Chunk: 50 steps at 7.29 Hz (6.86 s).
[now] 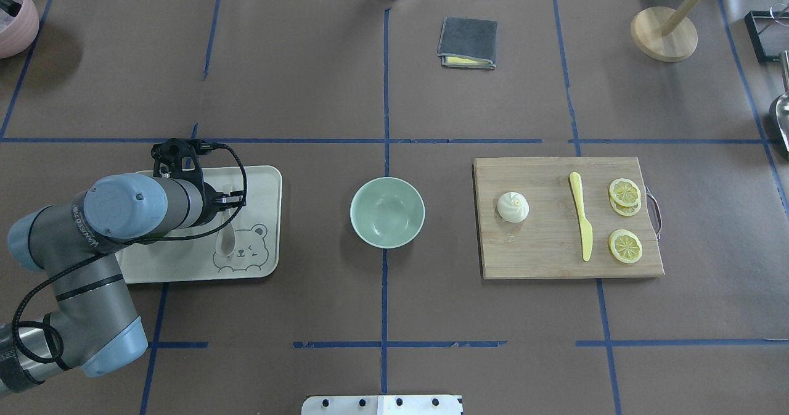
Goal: Put spoon and bun in bowl
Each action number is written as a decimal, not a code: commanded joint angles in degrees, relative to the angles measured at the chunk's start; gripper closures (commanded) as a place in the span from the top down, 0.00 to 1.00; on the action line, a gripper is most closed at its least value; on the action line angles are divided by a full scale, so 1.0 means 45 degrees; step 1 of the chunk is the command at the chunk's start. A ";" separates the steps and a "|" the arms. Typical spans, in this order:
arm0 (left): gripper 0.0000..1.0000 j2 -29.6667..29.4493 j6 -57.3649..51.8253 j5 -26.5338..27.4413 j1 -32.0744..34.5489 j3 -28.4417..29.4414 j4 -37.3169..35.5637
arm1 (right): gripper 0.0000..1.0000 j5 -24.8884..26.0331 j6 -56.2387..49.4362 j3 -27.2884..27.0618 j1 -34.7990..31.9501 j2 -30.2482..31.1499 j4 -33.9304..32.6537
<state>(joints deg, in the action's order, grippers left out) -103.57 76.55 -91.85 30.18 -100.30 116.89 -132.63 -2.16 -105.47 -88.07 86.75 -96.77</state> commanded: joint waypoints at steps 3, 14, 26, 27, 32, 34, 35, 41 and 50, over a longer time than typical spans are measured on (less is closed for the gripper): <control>0.00 -0.0090 0.2053 -0.0018 0.0052 -0.0931 -0.0136 | 1.00 0.0000 0.0168 -0.0019 0.0000 -0.0020 0.0000; 1.00 -0.5749 0.3492 0.0940 -0.0965 -0.0347 -0.5390 | 1.00 -0.0566 0.0402 -0.0116 0.0000 -0.0020 0.0000; 1.00 0.3670 -2.0255 -0.8278 1.4461 0.1268 -0.5739 | 1.00 0.0127 0.5372 -0.2636 0.4364 -0.2006 0.0039; 1.00 0.3949 -2.0215 -0.8338 1.4465 0.1214 -0.5916 | 1.00 0.1239 0.5982 -0.2656 0.5729 -0.2457 0.0039; 1.00 0.3835 -2.0215 -0.8456 1.4446 0.0921 -0.6094 | 0.97 0.5654 1.0746 -0.1334 1.1435 -0.2598 0.3274; 1.00 0.3854 -2.0215 -0.8475 1.4446 0.0901 -0.6074 | 0.85 0.6347 1.1378 -0.0744 1.2556 -0.2715 0.3808; 1.00 0.3854 -2.0215 -0.8475 1.4446 0.0901 -0.6074 | 0.80 0.6367 1.1398 -0.0471 1.2694 -0.2870 0.3809; 1.00 0.3854 -2.0215 -0.8475 1.4446 0.0823 -0.6055 | 0.00 0.6836 1.1203 0.0255 1.2346 -0.3535 0.3809; 1.00 0.3796 -2.0215 -0.8475 1.4446 0.0725 -0.6094 | 1.00 0.8903 1.4621 0.1973 1.4610 -0.8886 0.0821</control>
<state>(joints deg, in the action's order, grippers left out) -86.48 -14.41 -129.99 95.21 -97.03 89.51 -93.99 63.44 -97.07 -22.73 47.50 -93.03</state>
